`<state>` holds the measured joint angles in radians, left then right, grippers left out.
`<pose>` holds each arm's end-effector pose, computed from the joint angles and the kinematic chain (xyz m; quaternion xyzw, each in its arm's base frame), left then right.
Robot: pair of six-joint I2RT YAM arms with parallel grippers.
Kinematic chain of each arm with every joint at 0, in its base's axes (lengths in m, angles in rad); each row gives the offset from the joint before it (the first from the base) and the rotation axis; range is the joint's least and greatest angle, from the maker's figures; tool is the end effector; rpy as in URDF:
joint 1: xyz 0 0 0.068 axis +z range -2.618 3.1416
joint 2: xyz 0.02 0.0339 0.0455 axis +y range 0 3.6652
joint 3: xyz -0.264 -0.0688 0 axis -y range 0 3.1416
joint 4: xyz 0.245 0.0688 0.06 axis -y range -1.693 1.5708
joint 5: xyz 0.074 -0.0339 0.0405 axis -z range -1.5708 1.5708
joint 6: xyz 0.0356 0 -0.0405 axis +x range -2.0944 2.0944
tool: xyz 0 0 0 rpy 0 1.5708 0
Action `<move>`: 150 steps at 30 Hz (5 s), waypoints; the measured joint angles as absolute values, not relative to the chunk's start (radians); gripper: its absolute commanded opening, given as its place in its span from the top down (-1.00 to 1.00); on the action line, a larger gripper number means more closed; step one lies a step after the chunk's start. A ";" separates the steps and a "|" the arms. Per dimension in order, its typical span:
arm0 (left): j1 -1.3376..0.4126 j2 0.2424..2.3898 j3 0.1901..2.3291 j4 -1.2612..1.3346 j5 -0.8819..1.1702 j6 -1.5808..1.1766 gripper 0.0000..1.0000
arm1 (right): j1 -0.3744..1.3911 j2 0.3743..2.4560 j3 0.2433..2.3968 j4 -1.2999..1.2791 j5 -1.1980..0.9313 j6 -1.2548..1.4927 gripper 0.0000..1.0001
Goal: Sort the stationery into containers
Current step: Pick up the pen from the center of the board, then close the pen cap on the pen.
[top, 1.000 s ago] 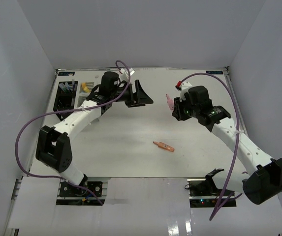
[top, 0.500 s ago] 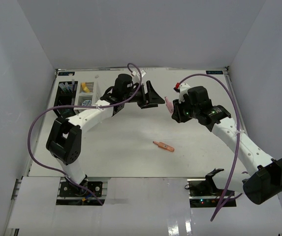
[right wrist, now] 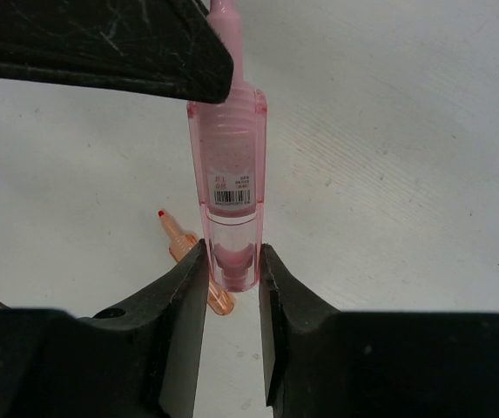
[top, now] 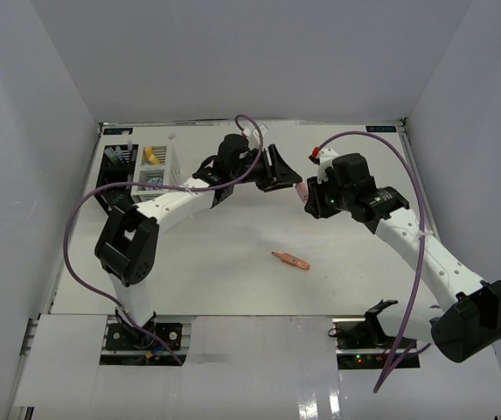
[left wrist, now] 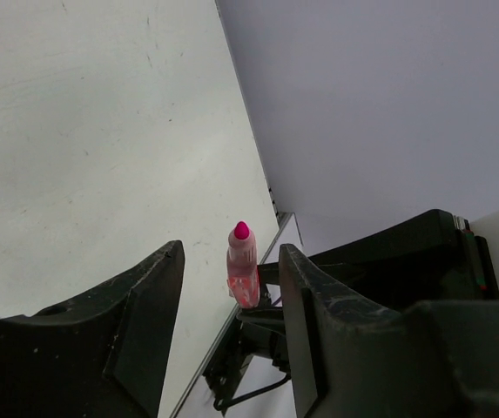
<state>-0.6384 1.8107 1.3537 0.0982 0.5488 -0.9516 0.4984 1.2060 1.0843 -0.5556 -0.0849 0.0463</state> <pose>0.3317 -0.2692 0.2790 0.0291 0.8056 -0.5474 0.2250 0.2283 0.1277 0.3213 -0.2198 0.8740 0.1530 0.4054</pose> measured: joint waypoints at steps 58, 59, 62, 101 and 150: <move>-0.638 1.755 1.381 0.108 0.540 -0.800 -0.49 | 0.500 1.226 1.016 -0.569 -0.040 0.053 0.85; -0.627 1.743 1.377 0.101 0.537 -0.815 -0.50 | 0.500 1.226 1.016 -0.571 -0.036 0.053 0.85; -0.590 1.708 1.343 0.073 0.529 -0.850 -0.50 | 0.500 1.225 1.016 -0.575 -0.035 0.053 0.85; -0.559 1.794 1.259 0.120 0.686 -1.296 -0.45 | 0.505 1.206 1.226 -0.413 -0.229 0.097 0.85; -0.531 1.789 1.249 0.269 0.665 -1.317 -0.43 | 0.505 1.155 1.116 -0.516 -0.158 0.043 0.85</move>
